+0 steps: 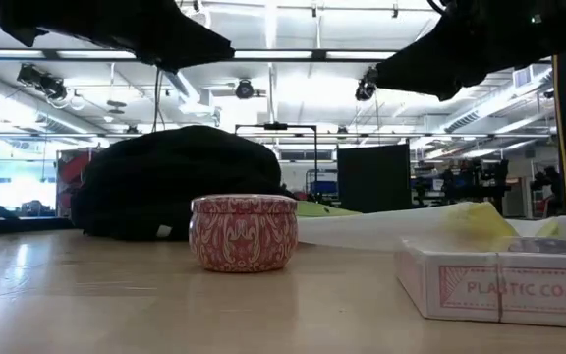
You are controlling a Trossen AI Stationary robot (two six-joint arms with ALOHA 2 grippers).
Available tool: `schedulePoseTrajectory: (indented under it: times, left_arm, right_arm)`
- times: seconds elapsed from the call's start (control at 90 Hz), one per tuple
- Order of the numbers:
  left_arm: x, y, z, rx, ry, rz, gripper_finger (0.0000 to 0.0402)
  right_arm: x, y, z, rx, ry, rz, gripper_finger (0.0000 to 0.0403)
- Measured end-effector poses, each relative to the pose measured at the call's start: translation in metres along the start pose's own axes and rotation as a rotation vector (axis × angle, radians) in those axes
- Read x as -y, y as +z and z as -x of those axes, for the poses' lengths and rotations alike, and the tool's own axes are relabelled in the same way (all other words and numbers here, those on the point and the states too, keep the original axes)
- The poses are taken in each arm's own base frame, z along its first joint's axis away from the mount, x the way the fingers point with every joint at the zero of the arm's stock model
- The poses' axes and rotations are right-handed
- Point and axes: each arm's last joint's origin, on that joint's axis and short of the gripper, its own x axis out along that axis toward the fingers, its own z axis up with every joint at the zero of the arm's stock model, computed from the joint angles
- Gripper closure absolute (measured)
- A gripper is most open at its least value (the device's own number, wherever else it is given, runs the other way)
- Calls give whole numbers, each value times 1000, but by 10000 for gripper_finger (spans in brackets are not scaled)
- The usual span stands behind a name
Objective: Unpack backpack
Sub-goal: Put the red urn into the zip lock bag
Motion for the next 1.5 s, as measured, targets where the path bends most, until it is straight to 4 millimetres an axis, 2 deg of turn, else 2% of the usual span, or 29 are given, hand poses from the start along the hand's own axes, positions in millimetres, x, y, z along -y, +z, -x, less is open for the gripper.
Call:
schedulePoseTrajectory:
  times: [0.522, 0.678, 0.889, 1.022, 1.222, 1.378, 1.5]
  left_arm:
    - [-5, -3, -9, -12, -87, 34, 287]
    - [2, 3, -24, -40, -115, 0, 287]
    - [15, 3, -53, -162, -156, -98, 287]
    - [23, 3, -70, -246, -172, -138, 287]
    - [31, 7, -89, -254, -177, -167, 287]
    - [34, 3, -94, -275, -182, -185, 287]
    - [34, 1, -93, -300, -188, -200, 287]
  right_arm:
    - [1, 0, 0, -1, -3, -24, 243]
    - [1, 0, 0, -1, -3, -81, 243]
    - [-5, 4, 0, -11, 12, -69, 243]
    - [-13, 11, 0, -72, -28, -14, 243]
    - [-23, 24, 4, -168, -117, 29, 243]
    - [-23, 26, 11, -314, -195, 21, 243]
    - [-28, 24, 17, -438, -107, -22, 244]
